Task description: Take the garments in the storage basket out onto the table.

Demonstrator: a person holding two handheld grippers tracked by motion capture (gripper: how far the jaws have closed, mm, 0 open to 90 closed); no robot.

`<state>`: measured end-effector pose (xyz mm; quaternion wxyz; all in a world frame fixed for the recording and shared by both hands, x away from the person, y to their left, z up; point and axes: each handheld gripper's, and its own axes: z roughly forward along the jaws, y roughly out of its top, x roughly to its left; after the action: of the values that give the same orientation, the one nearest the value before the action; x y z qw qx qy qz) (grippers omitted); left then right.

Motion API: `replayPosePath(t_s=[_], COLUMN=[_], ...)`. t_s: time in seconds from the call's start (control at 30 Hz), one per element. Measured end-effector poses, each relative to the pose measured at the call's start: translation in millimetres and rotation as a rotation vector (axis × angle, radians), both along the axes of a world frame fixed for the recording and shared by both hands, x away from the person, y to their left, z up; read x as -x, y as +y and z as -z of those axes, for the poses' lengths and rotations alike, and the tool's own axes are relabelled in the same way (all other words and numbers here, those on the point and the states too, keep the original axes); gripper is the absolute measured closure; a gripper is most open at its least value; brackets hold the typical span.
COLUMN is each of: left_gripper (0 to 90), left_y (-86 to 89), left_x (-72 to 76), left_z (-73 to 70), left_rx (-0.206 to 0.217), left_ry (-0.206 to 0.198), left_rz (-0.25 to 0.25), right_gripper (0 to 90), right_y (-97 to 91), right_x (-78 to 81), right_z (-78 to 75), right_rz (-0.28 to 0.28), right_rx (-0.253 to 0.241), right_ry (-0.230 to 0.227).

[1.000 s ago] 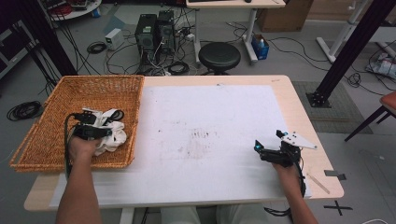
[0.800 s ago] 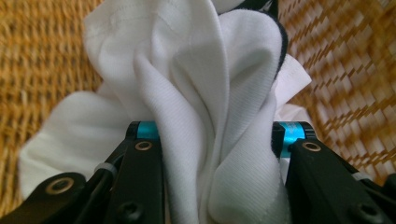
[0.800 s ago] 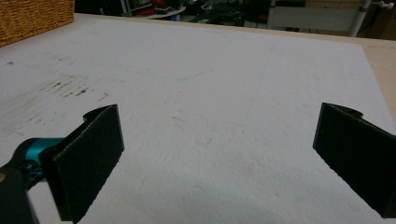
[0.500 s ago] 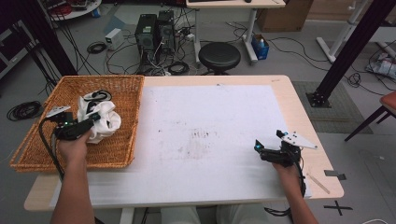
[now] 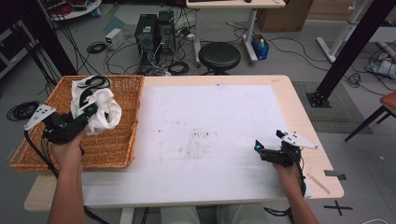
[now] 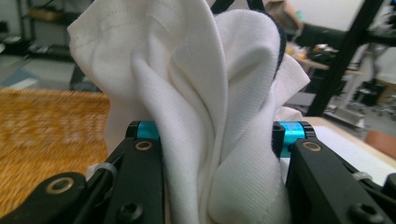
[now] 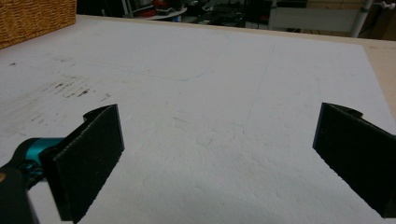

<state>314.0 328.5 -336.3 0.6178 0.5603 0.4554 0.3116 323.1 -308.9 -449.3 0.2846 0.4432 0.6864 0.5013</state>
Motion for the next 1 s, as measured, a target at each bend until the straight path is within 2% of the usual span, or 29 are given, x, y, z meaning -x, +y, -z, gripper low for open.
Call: replayPosePath(t_s=[0.17,0.27,0.4,0.63,0.77,0.87,1.0], left_gripper=[63.3,63.2,63.1,63.1,63.1,63.0,62.7], left_y=[-16.1,-28.3,-44.0,-80.5,-109.6,-130.5,-155.1], left_x=[2.2,1.7,0.1,-7.5,-11.9,-16.6,-23.1], left_z=[-13.8,-20.7,-26.4,-29.4,-29.4,-26.3,-17.3], left_rx=[-0.001,-0.006,-0.003,-0.028,-0.032,-0.051,-0.059], left_ry=[-0.067,-0.096,-0.126,-0.143,-0.157,-0.150,-0.124], left_rz=[0.088,0.150,0.203,0.311,0.385,0.432,0.459], right_gripper=[1.0,1.0,1.0,1.0,1.0,1.0,1.0], right_y=[-0.2,-0.3,-0.3,0.0,-0.5,-0.1,-0.4], right_x=[0.1,0.4,0.5,1.4,1.2,1.8,1.9], right_z=[0.0,0.0,-0.1,0.1,0.1,0.1,0.1], right_rz=[-0.002,-0.002,-0.001,-0.003,-0.004,-0.003,-0.003], right_rx=[0.001,-0.001,-0.004,0.001,-0.004,-0.007,-0.007], right_ry=[-0.001,-0.003,-0.001,-0.013,-0.013,-0.012,-0.016])
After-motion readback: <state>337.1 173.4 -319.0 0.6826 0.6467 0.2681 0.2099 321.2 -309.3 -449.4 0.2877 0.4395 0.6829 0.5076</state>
